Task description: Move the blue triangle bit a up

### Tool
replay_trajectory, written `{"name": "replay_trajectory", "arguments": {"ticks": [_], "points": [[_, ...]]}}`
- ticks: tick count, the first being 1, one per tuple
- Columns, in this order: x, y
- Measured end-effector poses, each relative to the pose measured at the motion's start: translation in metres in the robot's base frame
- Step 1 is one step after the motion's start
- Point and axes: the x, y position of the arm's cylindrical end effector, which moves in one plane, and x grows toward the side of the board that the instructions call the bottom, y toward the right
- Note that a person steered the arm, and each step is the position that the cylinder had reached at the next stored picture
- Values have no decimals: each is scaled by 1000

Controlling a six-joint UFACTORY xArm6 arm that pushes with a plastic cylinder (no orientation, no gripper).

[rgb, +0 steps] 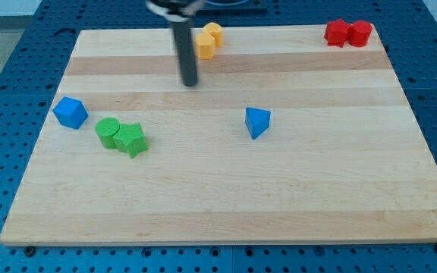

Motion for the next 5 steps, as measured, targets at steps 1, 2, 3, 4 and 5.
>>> {"name": "replay_trajectory", "arguments": {"ticks": [1, 2, 3, 4, 5], "points": [[41, 68], [73, 120], [100, 157], [123, 136], [116, 68]]}}
